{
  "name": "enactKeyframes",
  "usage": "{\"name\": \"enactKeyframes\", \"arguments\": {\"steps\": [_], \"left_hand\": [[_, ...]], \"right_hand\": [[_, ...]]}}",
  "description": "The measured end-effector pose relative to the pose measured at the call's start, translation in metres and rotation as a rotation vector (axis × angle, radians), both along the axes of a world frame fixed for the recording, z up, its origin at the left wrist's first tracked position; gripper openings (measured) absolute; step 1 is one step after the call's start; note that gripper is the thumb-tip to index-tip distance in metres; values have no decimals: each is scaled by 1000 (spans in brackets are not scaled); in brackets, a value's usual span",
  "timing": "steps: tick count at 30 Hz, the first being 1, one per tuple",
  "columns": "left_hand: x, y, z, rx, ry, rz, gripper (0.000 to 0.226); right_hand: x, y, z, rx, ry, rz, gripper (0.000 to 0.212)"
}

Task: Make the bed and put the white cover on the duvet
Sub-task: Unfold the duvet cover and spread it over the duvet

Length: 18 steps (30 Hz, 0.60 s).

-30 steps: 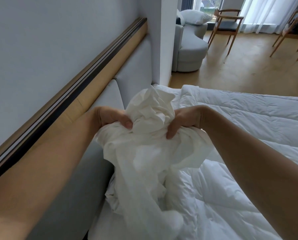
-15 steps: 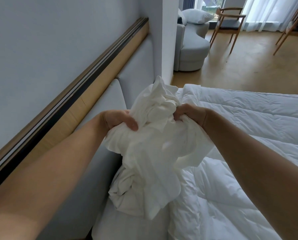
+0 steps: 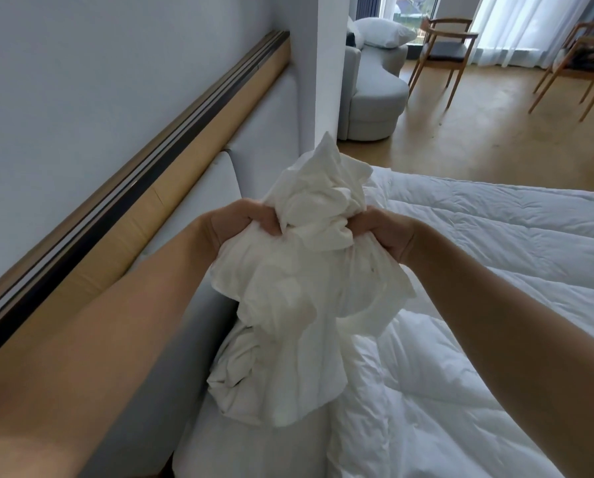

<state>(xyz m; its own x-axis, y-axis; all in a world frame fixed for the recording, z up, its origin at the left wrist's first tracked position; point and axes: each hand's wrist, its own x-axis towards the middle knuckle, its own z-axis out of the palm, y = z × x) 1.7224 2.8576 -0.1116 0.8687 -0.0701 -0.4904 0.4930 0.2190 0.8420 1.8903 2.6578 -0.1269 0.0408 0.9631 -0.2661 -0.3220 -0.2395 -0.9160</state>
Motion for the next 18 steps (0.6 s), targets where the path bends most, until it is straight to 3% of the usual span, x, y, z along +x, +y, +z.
{"name": "enactKeyframes", "arguments": {"steps": [3,8,14,18], "left_hand": [[-6,3,2,-75,32,-60,71],[-9,-3,0,-80,-12,-308,64],[-9,-12,-15,-118,-45,-101,88],[-8,-8,-9,-79,31,-91,77]], "right_hand": [[2,2,5,17,-26,-46,45],[8,15,-5,-47,-40,-123,45],[2,20,0,-25,36,-172,26],[6,16,-4,-119,-12,-176,37]]}}
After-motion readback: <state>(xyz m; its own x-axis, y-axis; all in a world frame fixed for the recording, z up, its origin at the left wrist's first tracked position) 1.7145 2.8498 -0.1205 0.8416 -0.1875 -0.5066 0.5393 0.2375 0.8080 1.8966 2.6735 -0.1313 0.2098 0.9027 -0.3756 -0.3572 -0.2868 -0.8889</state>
